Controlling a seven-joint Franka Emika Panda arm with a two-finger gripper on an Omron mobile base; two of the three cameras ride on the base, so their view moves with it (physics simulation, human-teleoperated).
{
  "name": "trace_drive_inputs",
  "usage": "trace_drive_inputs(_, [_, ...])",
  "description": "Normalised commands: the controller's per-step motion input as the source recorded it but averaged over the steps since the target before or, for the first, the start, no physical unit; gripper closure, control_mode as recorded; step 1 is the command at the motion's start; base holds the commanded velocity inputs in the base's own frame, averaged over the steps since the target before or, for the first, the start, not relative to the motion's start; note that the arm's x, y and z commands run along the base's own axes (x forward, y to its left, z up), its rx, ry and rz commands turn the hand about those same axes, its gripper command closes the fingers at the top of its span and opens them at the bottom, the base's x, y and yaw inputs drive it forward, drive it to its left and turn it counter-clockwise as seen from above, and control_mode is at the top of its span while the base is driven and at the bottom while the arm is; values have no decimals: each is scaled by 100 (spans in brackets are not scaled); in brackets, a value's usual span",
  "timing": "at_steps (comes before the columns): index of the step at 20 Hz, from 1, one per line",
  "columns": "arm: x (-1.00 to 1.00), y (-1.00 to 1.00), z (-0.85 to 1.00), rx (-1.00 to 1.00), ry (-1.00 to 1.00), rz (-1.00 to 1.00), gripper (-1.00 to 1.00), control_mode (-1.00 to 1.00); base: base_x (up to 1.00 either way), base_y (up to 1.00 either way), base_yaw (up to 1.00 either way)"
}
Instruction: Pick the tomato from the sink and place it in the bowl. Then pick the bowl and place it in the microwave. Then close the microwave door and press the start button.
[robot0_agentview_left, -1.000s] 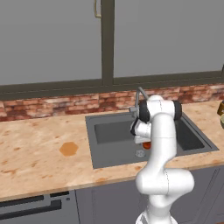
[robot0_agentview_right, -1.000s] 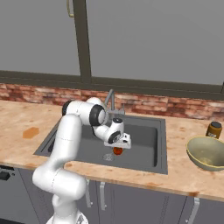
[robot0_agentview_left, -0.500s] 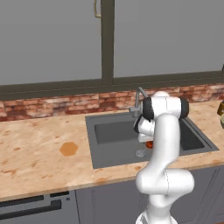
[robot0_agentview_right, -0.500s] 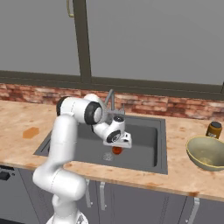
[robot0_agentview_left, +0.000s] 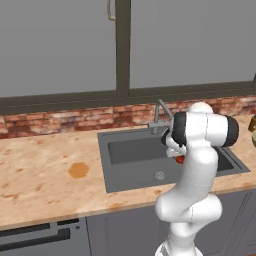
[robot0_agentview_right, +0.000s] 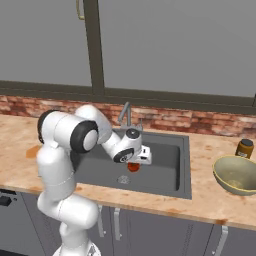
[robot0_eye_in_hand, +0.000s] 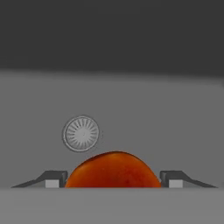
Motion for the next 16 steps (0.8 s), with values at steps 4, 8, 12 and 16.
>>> trace_drive_inputs(4, [-35,-48,100,-7,-5,0,100,-100,0,0,0])
trace_drive_inputs(8, [-48,-67,100,-10,0,0,100,-100,0,0,0])
trace_drive_inputs(12, [-59,-60,100,-12,0,0,100,-100,0,0,0])
trace_drive_inputs(16, [-34,-64,100,-8,0,0,100,-100,0,0,0])
